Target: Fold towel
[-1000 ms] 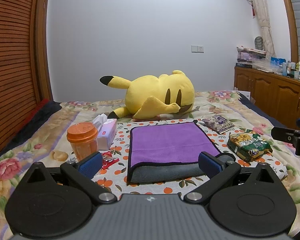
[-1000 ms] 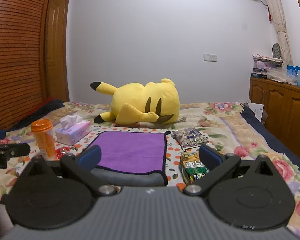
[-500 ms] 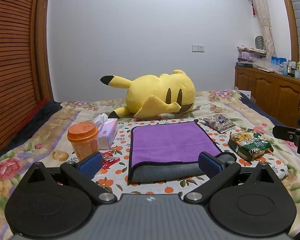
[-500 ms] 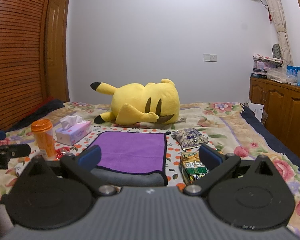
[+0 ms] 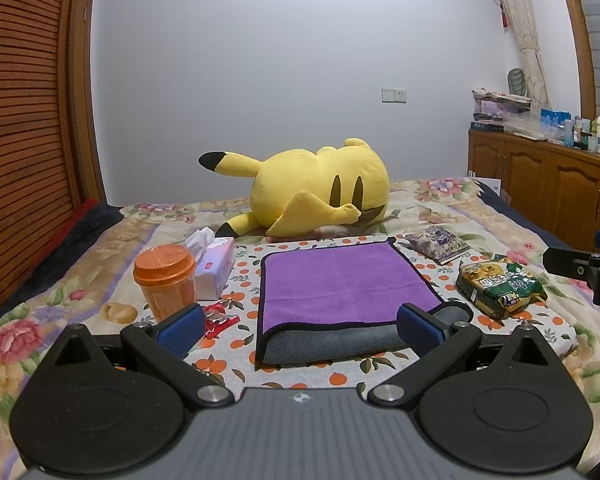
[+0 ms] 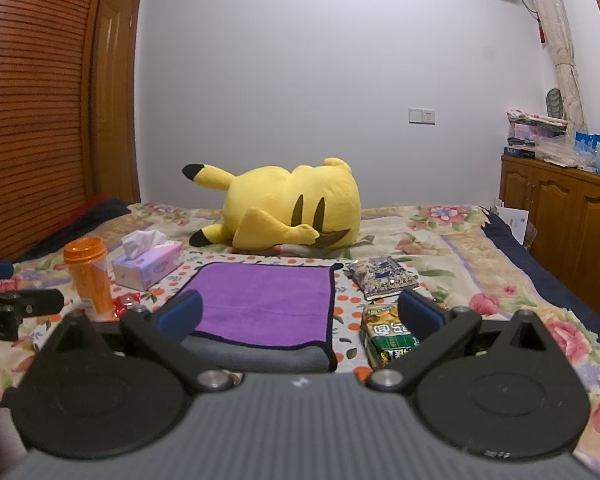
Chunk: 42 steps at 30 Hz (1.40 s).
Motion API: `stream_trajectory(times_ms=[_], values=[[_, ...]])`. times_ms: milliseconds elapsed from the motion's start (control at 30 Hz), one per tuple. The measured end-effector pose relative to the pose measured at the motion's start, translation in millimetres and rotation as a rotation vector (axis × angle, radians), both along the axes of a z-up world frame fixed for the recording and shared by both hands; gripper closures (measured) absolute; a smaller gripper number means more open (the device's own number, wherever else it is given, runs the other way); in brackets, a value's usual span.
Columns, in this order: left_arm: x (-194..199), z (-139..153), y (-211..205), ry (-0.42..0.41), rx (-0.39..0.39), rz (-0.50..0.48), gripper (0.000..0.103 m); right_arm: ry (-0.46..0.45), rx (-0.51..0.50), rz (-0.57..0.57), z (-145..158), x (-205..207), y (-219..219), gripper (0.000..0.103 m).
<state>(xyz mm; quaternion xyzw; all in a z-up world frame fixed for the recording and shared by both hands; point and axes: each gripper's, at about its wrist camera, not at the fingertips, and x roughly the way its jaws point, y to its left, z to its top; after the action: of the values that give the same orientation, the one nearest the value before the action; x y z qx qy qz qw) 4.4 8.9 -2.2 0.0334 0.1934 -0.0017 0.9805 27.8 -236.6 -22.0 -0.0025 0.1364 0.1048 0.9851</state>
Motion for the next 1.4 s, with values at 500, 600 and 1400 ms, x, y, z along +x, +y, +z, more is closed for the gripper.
stream_trajectory(times_ms=[500, 600, 1400], values=[[-1, 0, -1, 0.0, 0.002, 0.001, 0.0, 0.0, 0.0, 0.0, 0, 0, 0, 0.0], [-1, 0, -1, -0.001, 0.002, 0.001, 0.0, -0.001, 0.001, 0.0, 0, 0, 0, 0.0], [22, -11, -4, 0.08, 0.011, -0.026, 0.0, 0.057, -0.006, -0.014, -4, 23, -4, 0.0]])
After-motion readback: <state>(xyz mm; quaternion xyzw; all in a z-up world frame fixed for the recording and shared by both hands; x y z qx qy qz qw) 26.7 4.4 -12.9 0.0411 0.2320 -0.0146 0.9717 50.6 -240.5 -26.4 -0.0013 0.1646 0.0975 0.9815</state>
